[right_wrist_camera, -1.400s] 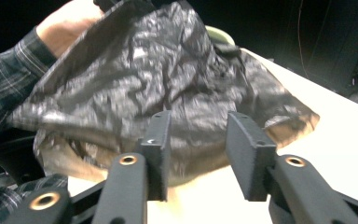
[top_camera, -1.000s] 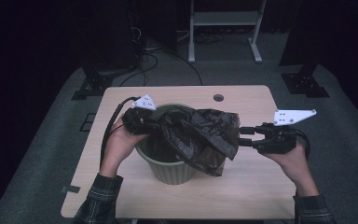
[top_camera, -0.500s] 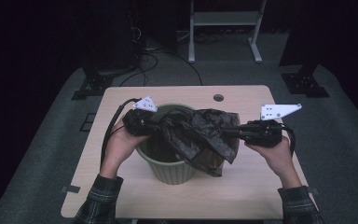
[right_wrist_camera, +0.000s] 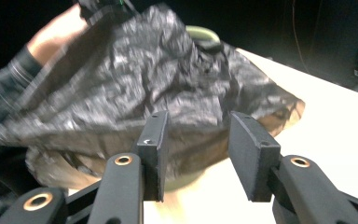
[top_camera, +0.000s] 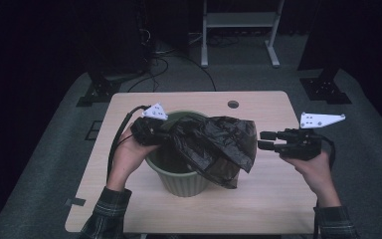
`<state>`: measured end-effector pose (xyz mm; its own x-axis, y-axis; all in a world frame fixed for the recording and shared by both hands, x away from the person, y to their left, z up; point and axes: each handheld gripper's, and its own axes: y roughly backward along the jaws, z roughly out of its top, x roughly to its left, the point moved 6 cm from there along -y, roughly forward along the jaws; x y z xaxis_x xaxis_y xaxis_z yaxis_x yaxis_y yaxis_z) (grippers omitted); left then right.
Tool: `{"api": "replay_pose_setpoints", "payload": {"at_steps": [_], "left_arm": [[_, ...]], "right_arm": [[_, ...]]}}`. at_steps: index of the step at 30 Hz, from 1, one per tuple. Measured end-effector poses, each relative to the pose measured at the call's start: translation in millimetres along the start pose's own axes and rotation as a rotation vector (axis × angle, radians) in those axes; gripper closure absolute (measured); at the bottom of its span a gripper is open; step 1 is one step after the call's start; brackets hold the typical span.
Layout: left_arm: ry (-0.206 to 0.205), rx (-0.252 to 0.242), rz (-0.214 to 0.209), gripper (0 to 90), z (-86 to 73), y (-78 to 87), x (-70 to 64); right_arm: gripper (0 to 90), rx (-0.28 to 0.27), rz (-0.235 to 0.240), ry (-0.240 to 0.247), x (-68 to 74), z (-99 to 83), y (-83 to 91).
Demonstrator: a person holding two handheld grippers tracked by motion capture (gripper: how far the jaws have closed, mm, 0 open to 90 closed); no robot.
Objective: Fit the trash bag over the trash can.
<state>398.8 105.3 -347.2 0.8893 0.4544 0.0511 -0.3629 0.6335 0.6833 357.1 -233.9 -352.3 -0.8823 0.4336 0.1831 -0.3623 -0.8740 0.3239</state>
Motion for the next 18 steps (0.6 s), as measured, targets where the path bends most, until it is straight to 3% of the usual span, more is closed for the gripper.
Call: {"api": "replay_pose_setpoints", "payload": {"at_steps": [3, 6, 10, 18], "left_arm": [[-0.001, 0.000, -0.002, 84.7, -0.1, 0.0, 0.1], [-0.002, 0.002, -0.004, 84.6, -0.2, 0.0, 0.1], [0.002, 0.001, -0.005, 84.7, -0.1, -0.1, 0.4], [0.004, 0.007, -0.006, 84.5, 0.2, -0.9, 0.0]], "right_arm": [[49.3, 0.034, -0.019, 0.024, 0.3, -6.1, -5.0], [39.6, 0.060, -0.080, 0.063, -0.9, -10.3, -8.0], [34.4, 0.066, -0.070, 0.062, -0.1, -9.4, -9.4], [34.3, 0.076, -0.071, 0.058, -2.2, -16.1, -9.7]]}}
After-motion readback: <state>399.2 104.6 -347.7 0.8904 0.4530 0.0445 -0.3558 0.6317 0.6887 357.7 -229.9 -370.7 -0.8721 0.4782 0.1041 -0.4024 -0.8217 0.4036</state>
